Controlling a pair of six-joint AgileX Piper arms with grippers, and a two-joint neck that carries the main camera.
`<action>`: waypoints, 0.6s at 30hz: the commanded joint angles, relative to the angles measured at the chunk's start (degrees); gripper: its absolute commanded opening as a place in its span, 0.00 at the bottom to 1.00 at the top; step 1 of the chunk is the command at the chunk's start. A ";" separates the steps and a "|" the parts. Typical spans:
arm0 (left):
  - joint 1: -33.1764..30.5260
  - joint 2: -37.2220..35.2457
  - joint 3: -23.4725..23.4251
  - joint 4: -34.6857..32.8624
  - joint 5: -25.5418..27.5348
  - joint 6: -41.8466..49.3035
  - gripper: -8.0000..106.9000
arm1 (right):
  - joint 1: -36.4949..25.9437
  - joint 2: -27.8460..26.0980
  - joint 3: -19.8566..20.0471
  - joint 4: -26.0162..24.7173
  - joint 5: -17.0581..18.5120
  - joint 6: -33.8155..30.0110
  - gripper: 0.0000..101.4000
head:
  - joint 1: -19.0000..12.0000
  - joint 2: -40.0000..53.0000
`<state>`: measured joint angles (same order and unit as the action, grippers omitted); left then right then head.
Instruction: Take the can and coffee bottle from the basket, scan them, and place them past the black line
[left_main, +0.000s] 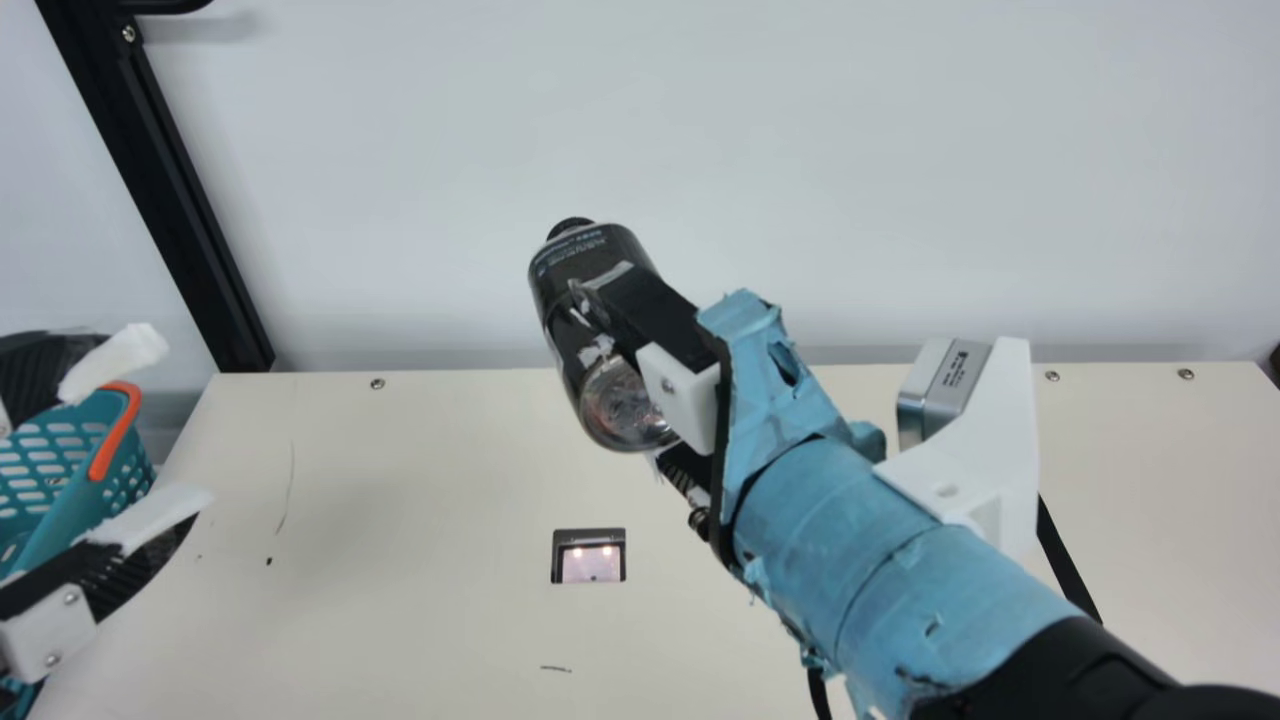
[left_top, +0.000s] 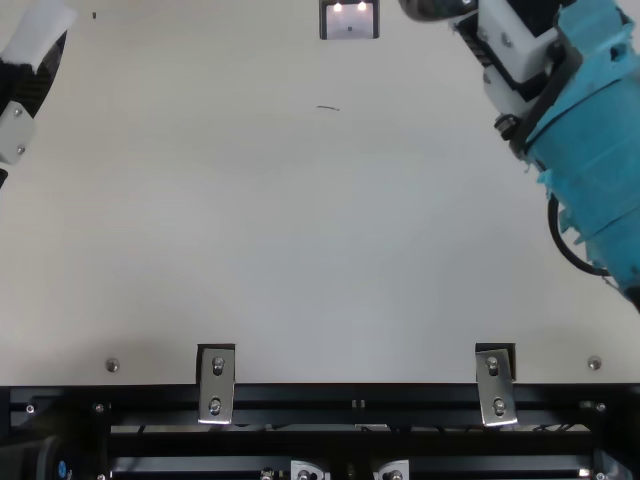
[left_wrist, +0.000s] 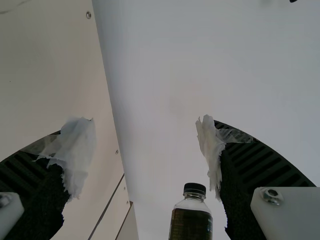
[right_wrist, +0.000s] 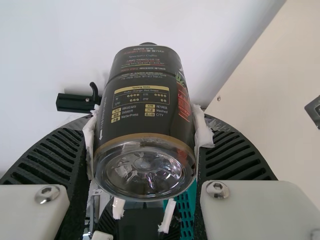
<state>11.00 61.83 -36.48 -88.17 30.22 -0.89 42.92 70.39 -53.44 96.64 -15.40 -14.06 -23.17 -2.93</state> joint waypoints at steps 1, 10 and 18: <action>0.00 0.00 0.00 0.00 0.00 0.00 0.85 | 0.60 0.68 0.38 -2.42 -2.02 -2.55 0.00 | -1.82 -0.10; 0.00 0.00 0.00 0.00 0.00 0.00 0.85 | 4.69 3.88 4.39 -12.41 -9.55 -9.41 0.00 | -1.82 -0.10; 0.00 0.00 0.00 0.00 0.00 0.00 0.85 | 7.29 6.91 9.86 -25.91 -15.17 -12.30 0.00 | -1.82 -0.10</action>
<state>11.00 61.83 -36.48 -88.17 30.22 -0.89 50.10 76.85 -44.58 75.38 -29.02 -26.01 -23.17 -2.93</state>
